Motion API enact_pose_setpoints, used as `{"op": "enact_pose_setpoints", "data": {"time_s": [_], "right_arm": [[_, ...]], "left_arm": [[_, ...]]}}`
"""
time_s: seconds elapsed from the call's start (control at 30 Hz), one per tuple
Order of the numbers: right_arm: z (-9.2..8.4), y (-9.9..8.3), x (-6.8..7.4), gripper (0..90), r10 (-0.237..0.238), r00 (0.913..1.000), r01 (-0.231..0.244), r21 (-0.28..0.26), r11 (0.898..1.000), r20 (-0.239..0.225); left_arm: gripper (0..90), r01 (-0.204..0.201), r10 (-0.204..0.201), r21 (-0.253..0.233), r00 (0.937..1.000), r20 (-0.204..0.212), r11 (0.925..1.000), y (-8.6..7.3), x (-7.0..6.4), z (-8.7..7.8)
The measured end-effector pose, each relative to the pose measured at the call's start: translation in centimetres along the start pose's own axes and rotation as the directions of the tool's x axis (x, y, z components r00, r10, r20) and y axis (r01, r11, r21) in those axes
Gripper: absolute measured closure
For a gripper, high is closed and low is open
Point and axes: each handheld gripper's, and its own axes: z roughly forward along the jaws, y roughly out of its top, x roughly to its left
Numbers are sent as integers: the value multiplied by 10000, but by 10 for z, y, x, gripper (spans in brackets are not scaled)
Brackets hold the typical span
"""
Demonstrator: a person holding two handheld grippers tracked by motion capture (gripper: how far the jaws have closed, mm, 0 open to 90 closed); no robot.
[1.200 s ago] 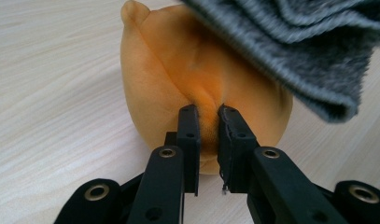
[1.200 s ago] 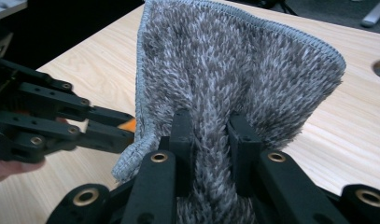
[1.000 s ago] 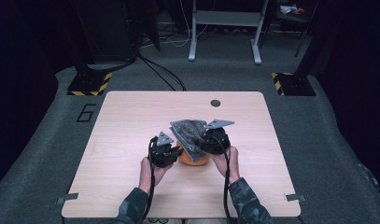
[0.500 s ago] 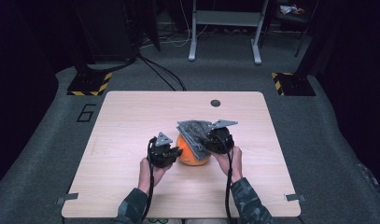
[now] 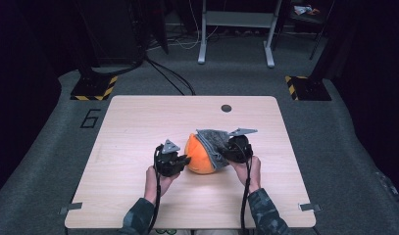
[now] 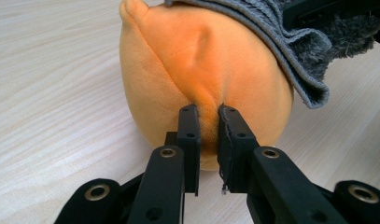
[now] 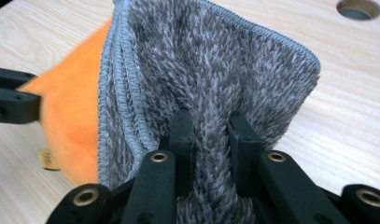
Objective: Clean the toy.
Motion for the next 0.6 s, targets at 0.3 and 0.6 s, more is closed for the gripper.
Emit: {"op": "enact_pose_setpoints", "data": {"time_s": [0.3, 0.6], "right_arm": [[5, -17, -17, 751, 457, 9987, -463, 281, 9985, 204], [19, -37, -33, 751, 1076, 9922, -1137, 1030, 9882, 624]], "left_arm": [[799, -9, 9, -9, 10000, -21, 10000, 0, 0, 1], [799, 90, -90, 20, 9999, -75, 10000, -2, 3, 1]]}}
